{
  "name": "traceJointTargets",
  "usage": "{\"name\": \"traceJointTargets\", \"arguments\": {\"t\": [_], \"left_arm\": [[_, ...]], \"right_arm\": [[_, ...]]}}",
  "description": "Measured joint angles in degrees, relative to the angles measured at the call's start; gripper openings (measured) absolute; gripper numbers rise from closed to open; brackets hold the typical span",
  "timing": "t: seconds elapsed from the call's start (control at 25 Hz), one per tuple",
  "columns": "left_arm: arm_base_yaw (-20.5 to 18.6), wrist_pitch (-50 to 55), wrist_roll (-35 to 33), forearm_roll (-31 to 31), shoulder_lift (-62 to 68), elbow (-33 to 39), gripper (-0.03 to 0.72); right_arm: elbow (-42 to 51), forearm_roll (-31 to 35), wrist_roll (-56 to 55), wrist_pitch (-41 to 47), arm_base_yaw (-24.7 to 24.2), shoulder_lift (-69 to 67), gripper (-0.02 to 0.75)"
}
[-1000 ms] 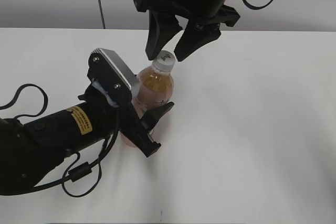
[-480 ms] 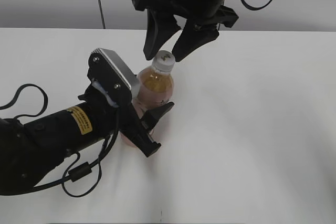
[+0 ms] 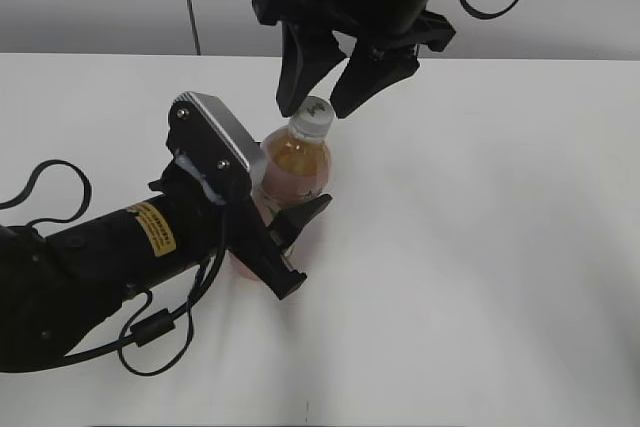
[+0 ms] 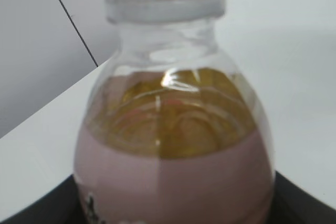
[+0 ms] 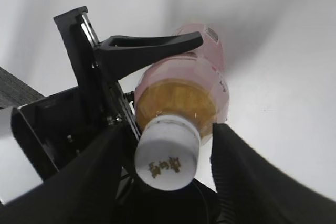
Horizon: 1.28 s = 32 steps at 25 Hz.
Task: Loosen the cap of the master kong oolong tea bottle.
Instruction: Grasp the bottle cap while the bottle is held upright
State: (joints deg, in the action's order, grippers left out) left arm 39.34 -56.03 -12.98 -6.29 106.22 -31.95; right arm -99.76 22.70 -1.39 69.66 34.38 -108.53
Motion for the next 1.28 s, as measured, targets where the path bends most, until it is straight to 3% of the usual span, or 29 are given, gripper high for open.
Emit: {"name": "traceJointTargets", "arguments": {"t": [0.68, 0.96, 1.28], "left_arm": [[0.0, 0.0, 0.0, 0.0, 0.0, 0.0, 0.428], [0.0, 0.0, 0.0, 0.0, 0.0, 0.0, 0.428], [0.0, 0.0, 0.0, 0.0, 0.0, 0.0, 0.428]], "right_arm": [[0.5, -0.7, 0.2, 0.2, 0.0, 0.0, 0.406], [0.5, 0.5, 1.7, 0.2, 0.1, 0.0, 0.283], [0.5, 0.7, 7.6, 0.2, 0.1, 0.0, 0.281]]}}
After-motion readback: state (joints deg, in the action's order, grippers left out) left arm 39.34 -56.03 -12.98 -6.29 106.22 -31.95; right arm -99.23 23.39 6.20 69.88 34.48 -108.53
